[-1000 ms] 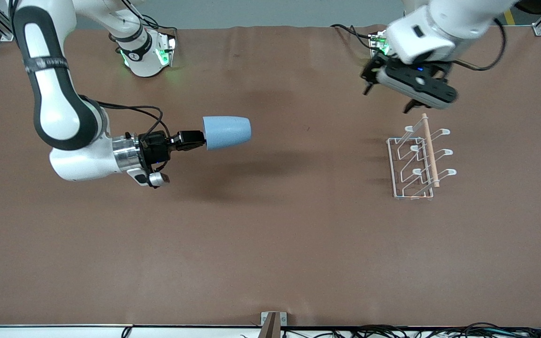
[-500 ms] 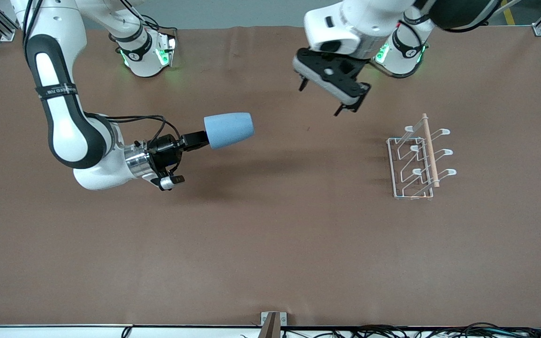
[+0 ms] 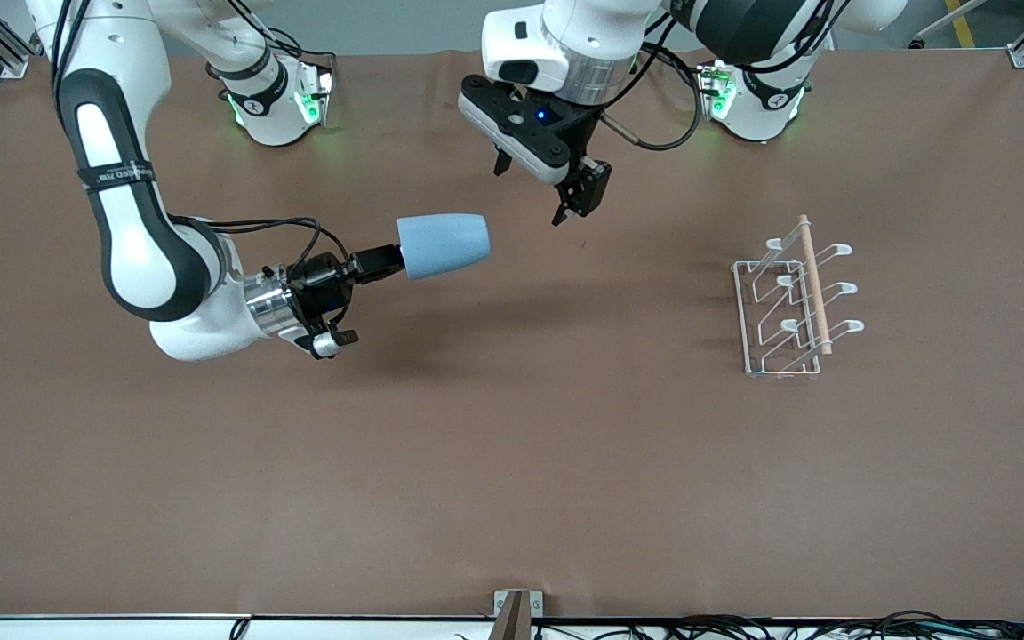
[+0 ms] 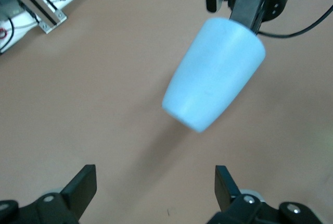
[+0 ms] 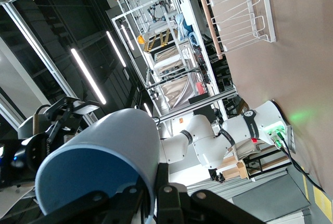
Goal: Hang cup on cup holder
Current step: 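Grasp the cup's base with the left gripper beside the right gripper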
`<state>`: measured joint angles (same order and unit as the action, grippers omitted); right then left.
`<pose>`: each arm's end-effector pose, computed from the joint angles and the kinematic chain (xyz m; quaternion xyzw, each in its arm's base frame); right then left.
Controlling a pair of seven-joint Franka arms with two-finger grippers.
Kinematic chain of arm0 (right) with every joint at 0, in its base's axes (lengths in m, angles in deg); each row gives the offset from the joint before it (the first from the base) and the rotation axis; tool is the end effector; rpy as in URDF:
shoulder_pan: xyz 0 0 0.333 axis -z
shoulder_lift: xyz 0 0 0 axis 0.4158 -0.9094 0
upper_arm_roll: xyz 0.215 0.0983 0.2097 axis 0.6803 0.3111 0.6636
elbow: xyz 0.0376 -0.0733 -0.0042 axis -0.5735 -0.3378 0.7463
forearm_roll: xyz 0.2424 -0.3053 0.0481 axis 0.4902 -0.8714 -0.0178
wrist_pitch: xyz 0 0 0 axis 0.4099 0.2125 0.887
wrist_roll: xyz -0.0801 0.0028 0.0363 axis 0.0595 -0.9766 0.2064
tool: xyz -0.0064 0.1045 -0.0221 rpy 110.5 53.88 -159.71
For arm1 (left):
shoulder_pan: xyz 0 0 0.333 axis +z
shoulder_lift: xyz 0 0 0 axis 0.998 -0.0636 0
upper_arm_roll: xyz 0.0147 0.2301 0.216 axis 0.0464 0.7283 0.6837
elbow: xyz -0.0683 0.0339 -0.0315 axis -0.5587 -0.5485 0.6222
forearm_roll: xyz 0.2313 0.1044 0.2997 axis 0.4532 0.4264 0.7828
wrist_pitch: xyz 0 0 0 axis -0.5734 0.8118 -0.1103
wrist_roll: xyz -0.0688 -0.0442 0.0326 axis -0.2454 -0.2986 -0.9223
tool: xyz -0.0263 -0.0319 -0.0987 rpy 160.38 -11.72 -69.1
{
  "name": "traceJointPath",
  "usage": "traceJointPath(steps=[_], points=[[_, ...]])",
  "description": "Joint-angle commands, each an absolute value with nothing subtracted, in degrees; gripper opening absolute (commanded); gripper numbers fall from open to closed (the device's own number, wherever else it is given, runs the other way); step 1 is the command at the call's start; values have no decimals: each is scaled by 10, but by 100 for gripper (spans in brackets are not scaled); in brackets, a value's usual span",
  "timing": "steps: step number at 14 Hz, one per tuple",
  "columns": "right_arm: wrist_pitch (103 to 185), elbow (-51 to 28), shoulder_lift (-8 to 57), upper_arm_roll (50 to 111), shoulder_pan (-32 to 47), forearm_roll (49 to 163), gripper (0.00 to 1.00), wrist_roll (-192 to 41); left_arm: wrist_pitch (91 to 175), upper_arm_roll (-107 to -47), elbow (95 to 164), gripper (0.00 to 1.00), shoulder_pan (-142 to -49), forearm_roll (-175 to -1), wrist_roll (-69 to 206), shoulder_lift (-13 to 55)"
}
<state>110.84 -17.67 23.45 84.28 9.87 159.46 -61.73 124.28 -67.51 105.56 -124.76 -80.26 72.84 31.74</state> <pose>0.5696 0.2539 0.3552 -0.6787 0.0095 0.2492 0.6908 0.4577 -0.4785 0.6197 0.9142 -0.3741 0.1250 0.0928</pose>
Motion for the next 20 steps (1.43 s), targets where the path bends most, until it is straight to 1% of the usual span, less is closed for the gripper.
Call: traceJointPath(steps=[1, 4, 9, 17, 19, 20], points=[[1106, -173, 228, 839, 92, 1607, 7, -615, 1277, -673, 1039, 100, -1260, -787, 733, 299], [1106, -173, 228, 839, 92, 1607, 1, -611, 1318, -672, 1039, 100, -1276, -786, 751, 278], [1105, -174, 227, 839, 92, 1606, 0, -611, 1382, -672, 1039, 100, -1276, -786, 814, 246], [1105, -175, 226, 839, 92, 1606, 0, -610, 1403, -672, 1041, 100, -1292, -786, 893, 208], [1105, -175, 226, 839, 92, 1606, 0, -610, 1410, -672, 1042, 97, -1292, -786, 908, 205], [1105, -175, 226, 839, 92, 1606, 1, -610, 1410, -672, 1043, 93, -1292, -785, 909, 204]])
